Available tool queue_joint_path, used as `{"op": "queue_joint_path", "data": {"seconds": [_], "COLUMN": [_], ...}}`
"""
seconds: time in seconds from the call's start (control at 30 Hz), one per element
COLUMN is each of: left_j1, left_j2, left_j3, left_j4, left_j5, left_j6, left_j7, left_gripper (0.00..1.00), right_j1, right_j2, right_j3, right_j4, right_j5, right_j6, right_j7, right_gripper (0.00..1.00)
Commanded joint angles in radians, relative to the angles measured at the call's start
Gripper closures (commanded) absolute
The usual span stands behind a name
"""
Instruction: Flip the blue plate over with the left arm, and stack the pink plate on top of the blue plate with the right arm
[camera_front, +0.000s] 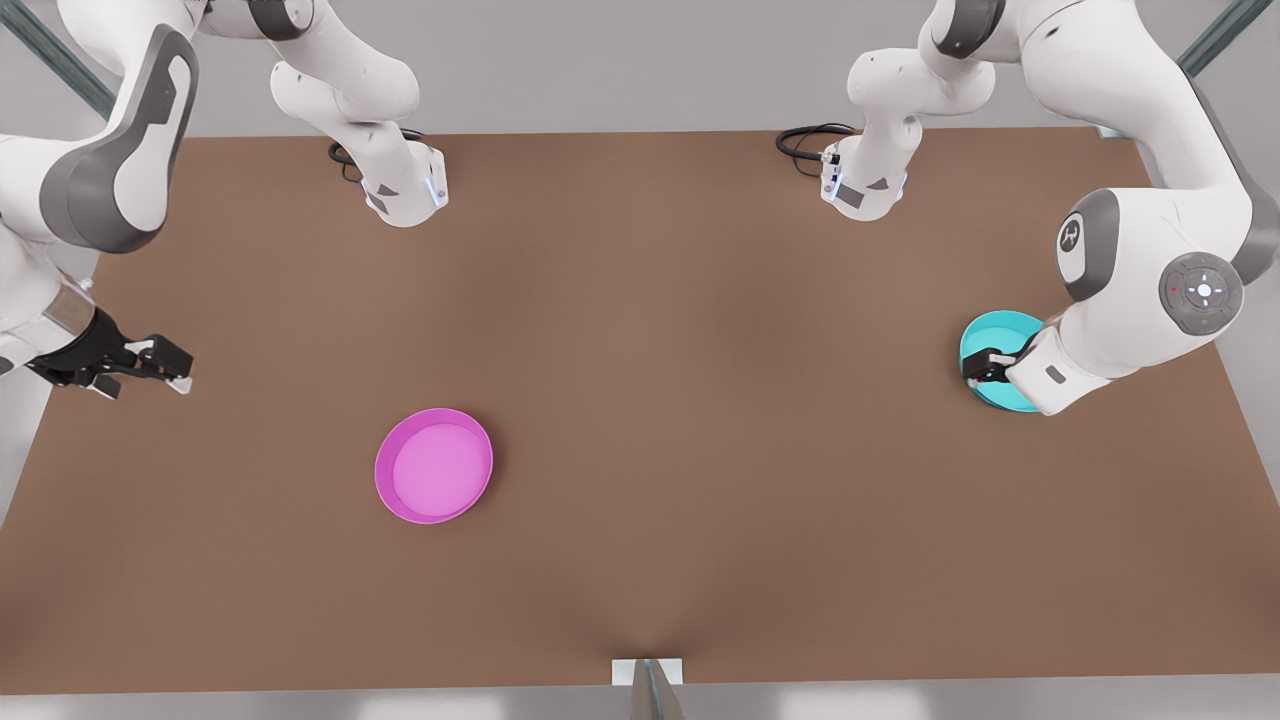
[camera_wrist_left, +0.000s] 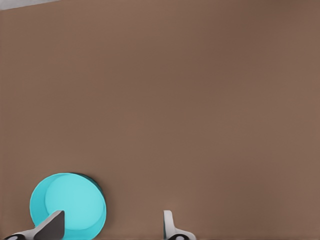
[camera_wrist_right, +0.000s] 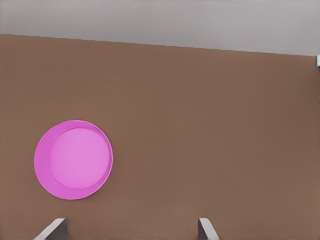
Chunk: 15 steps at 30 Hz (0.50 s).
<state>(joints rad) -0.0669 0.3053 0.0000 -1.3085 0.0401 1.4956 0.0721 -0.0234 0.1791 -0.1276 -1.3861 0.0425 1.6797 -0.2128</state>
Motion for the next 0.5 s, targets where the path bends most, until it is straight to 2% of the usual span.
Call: {"op": "queue_joint_path", "data": {"seconds": [0.0, 0.07, 0.13, 0.2, 0.3, 0.4, 0.47], "left_j1": [-0.001, 0.001, 0.001, -0.001, -0.002, -0.002, -0.001], "left_j2": [0.000, 0.000, 0.009, 0.001, -0.063, -0.061, -0.028], "left_j3": [0.000, 0.000, 0.049, 0.181, 0.402, 0.537, 0.587], "left_j4": [0.000, -0.005, -0.012, -0.127, -0.431, -0.603, -0.647], "left_j5": [0.006, 0.004, -0.054, -0.193, -0.344, -0.431, -0.494], "left_j6": [0.000, -0.002, -0.005, 0.040, 0.219, 0.357, 0.408], "left_j7": [0.000, -0.002, -0.002, 0.057, 0.432, 0.728, 0.871], "left_gripper": [0.00, 0.00, 0.00, 0.00, 0.00, 0.00, 0.00], "right_j1": [-0.004, -0.003, -0.003, -0.003, -0.003, -0.001, -0.004], "right_j2": [0.000, 0.002, 0.002, 0.002, 0.002, 0.002, 0.002], "right_j3": [0.000, 0.000, 0.000, 0.000, 0.000, 0.002, 0.000], "right_j4": [0.002, 0.005, 0.005, 0.005, 0.004, 0.005, 0.004], "right_j5": [0.004, 0.004, 0.005, 0.005, 0.005, 0.019, 0.040], "right_j6": [0.000, 0.000, 0.000, 0.000, 0.000, 0.002, 0.017], "right_j7": [0.000, 0.000, 0.000, -0.002, -0.002, -0.002, -0.005], "right_gripper": [0.00, 0.00, 0.00, 0.00, 0.00, 0.00, 0.00]}}
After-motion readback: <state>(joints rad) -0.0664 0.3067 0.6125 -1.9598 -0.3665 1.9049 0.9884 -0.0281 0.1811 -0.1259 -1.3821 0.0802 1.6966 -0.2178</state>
